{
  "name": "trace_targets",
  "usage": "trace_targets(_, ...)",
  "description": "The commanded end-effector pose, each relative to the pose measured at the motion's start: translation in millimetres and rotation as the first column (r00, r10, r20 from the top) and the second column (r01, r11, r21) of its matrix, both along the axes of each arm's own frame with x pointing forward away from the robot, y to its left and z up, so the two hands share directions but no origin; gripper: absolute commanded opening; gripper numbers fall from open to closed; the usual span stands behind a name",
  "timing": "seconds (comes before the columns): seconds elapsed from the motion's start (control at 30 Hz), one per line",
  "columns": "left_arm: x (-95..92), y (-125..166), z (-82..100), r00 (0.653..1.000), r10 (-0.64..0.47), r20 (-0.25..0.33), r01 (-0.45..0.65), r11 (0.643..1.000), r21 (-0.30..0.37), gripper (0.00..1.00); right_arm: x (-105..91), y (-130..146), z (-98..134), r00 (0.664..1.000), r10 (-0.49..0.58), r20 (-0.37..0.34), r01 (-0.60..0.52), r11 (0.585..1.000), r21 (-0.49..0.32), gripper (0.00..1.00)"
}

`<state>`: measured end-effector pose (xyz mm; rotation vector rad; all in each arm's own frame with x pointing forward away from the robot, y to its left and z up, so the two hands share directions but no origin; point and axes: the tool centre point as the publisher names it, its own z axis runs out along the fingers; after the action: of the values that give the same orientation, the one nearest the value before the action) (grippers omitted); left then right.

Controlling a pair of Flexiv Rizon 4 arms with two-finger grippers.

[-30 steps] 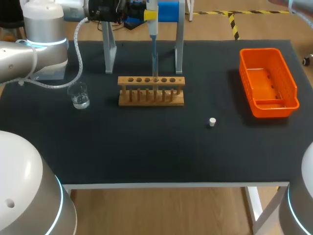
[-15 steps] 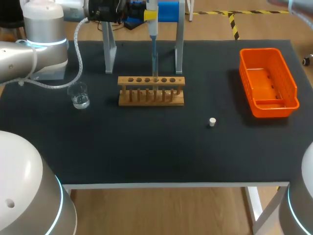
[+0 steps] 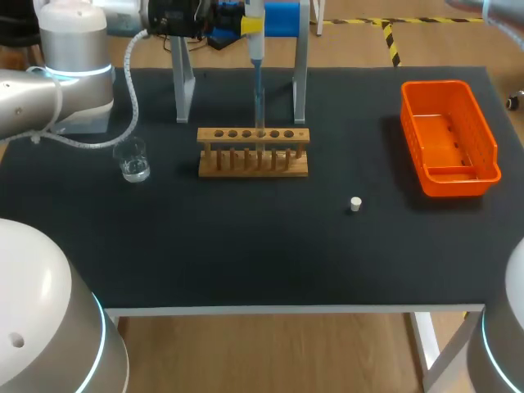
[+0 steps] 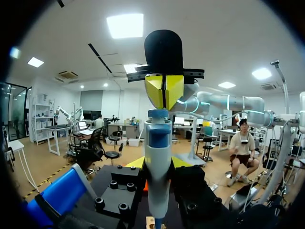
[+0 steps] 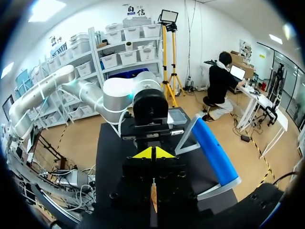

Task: Invert the test tube, pick up the pipette, mount the tip to pipette, aspirate from beaker and dispense into the tube, eject the tip, return the pipette, and cap with the stopper.

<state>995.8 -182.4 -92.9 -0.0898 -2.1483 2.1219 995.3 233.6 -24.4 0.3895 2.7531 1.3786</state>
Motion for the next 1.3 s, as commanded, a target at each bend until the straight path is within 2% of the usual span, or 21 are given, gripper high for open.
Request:
trace_targets(0.03,0.7,-0.1,2.9,1.0,-0.002,0.001,0.002,1.0,0.0,0.0,-3.0,-6.4,14.4,1.0,0.007,0.023,-0.008,1.0,0.022,0.0)
trace_targets(0.17,0.7,-0.1,2.9,1.0,-0.002,0.001,0.002,1.0,0.0,0.0,-6.4,-16.3,27.4,0.999,0.014,0.047,-0.015,0.999,0.035,0.0)
trace_targets(0.2,0.7,-0.1,2.9,1.0,-0.002,0.001,0.002,1.0,0.0,0.0,-7.2,-20.4,28.2,0.999,0.012,0.048,-0.014,0.999,0.037,0.27)
trace_targets(0.27,0.7,-0.1,2.9,1.0,-0.002,0.001,0.002,1.0,0.0,0.0,-9.0,-29.3,28.1,0.999,0.009,0.053,-0.011,0.999,0.04,1.0)
trace_targets(0.53,0.7,-0.1,2.9,1.0,-0.002,0.001,0.002,1.0,0.0,0.0,-27.3,-71.8,5.4,0.993,0.062,0.1,-0.066,0.997,0.042,1.0)
trace_targets(0.73,0.7,-0.1,2.9,1.0,-0.002,0.001,0.002,1.0,0.0,0.0,-35.8,-92.4,-32.2,0.99,0.101,0.096,-0.104,0.994,0.031,1.0)
trace_targets(0.93,0.7,-0.1,2.9,1.0,-0.002,0.001,0.002,1.0,0.0,0.0,-40.9,-105.6,-77.4,0.994,0.097,0.045,-0.097,0.995,0.001,1.0)
trace_targets(1.3,0.7,-0.1,2.9,1.0,-0.002,0.001,0.002,1.0,0.0,0.0,-40.9,-105.6,-77.4,0.994,0.097,0.045,-0.097,0.995,0.001,1.0)
